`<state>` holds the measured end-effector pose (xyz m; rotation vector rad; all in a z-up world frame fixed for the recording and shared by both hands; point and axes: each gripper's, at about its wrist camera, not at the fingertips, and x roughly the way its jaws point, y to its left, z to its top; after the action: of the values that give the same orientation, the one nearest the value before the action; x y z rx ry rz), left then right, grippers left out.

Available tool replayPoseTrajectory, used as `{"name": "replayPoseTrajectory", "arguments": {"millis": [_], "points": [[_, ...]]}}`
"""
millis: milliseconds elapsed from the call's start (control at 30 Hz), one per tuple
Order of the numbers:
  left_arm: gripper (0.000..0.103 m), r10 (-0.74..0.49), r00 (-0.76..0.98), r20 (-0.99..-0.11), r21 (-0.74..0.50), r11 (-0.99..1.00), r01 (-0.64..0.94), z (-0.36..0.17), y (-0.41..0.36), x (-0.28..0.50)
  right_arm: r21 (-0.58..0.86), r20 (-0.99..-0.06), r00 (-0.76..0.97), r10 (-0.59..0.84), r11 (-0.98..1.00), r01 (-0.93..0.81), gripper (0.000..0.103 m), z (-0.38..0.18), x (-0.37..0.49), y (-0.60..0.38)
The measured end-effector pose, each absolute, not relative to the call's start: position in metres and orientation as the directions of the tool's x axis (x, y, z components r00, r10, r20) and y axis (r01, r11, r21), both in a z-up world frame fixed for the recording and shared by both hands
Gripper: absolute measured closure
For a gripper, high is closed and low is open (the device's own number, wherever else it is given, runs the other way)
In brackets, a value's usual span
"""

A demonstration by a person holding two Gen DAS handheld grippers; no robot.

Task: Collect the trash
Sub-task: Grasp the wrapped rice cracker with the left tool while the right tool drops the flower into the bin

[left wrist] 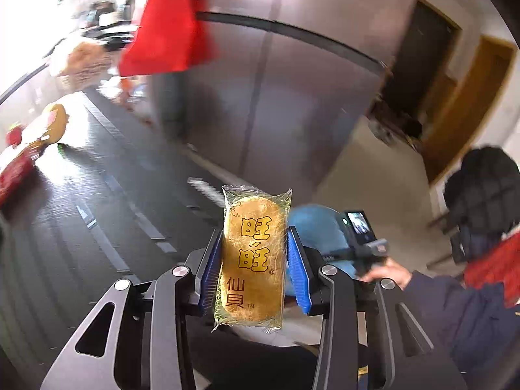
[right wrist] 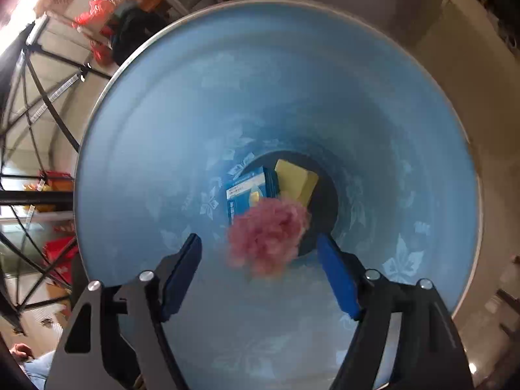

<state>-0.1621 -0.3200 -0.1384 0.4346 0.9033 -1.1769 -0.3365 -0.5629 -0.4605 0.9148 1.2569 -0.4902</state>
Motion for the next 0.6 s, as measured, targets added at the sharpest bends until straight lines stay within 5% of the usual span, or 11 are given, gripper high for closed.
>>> {"name": "replayPoseTrajectory", "arguments": {"millis": [200, 400, 467, 500, 600], "points": [[0.066, -0.524, -0.036, -0.851, -0.152, 0.180, 0.972, -0.193, -0.407, -0.227, 0.526, -0.805, 0.592, 0.029, 0.495, 0.691, 0.024, -0.368, -0.416, -0.583], [0.063, -0.338, -0.125, -0.933, -0.156, 0.066, 0.986, -0.311, -0.501, -0.270, 0.535, -0.726, 0.658, -0.200, 0.437, 0.723, 0.020, -0.305, -0.506, -0.597], [0.027, -0.284, -0.159, -0.946, -0.188, 0.078, 0.979, -0.344, -0.520, -0.272, 0.521, -0.729, 0.645, -0.229, 0.426, 0.740, 0.020, -0.301, -0.520, -0.597], [0.016, -0.275, -0.171, -0.946, -0.201, 0.085, 0.976, -0.353, -0.524, -0.273, 0.508, -0.737, 0.632, -0.240, 0.421, 0.752, 0.020, -0.301, -0.526, -0.598], [0.008, -0.241, -0.185, -0.953, -0.218, 0.117, 0.969, -0.376, -0.538, -0.269, 0.506, -0.750, 0.618, -0.238, 0.395, 0.766, 0.020, -0.313, -0.534, -0.599]]}}
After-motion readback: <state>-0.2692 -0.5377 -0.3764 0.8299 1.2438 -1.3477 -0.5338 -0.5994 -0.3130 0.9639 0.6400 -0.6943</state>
